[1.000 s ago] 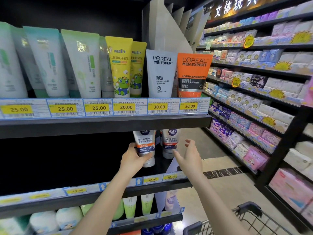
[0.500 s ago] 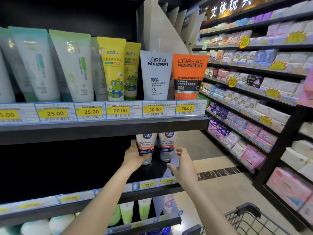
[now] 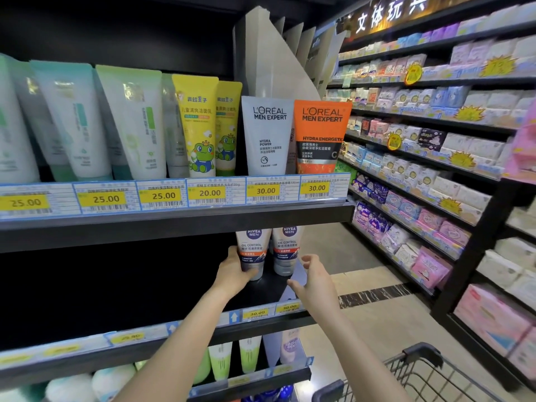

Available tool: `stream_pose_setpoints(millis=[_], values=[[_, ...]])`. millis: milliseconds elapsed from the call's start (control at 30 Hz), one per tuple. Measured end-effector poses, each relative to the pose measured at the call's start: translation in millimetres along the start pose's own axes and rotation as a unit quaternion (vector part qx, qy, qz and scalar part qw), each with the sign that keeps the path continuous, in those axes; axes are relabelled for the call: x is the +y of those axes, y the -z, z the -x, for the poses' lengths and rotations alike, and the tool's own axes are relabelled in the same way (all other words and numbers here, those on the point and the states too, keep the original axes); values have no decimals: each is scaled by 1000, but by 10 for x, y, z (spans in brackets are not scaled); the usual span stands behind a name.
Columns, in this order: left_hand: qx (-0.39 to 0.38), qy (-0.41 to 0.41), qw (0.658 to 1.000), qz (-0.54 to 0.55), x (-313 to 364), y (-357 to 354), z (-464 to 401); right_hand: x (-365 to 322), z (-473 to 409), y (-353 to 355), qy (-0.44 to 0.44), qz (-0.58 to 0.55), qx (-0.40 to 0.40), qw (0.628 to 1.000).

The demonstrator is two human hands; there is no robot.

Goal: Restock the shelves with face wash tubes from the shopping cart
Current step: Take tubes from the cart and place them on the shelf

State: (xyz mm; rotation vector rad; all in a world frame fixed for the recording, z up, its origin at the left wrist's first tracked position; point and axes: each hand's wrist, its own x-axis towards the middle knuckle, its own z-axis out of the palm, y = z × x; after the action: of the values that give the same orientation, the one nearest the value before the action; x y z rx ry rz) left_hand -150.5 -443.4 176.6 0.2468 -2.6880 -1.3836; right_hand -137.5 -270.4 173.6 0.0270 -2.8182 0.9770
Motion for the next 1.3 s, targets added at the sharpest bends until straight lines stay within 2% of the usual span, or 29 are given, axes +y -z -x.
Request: stream_pose_setpoints(millis=[133, 200, 333, 500, 567, 667, 800, 967, 1100, 1300], values=[[29, 11, 997, -65, 45, 28, 112, -6, 48, 117, -6, 49, -8, 999], [46, -12, 988, -150, 104, 79, 245, -27, 97, 235, -6, 78, -12, 997], [77, -95, 928, -351, 311, 151, 580, -40, 287, 515, 17, 143, -7, 990], [81, -205, 865, -452, 664, 70, 1066, 51, 691, 901, 38, 197, 12, 980], [79, -248, 847, -464, 806, -2, 1282, 113, 873, 1057, 39, 206, 14, 978], [17, -276, 844, -459, 1057, -181, 1573, 273, 1141, 1287, 25, 208, 11, 978], [-25, -322, 837, -442, 1312, -509, 1868, 641, 1457, 1546, -21, 198, 9, 980], [-92, -380, 820, -417, 1585, -1055, 2080, 1157, 1843, 1915, -123, 185, 29, 975], [-159, -431, 795, -395, 1760, -1543, 2201, 1588, 2198, 2069, -224, 202, 57, 952], [-253, -517, 735, -359, 1750, -2268, 2484, 2152, 2946, 2039, -361, 202, 83, 907]])
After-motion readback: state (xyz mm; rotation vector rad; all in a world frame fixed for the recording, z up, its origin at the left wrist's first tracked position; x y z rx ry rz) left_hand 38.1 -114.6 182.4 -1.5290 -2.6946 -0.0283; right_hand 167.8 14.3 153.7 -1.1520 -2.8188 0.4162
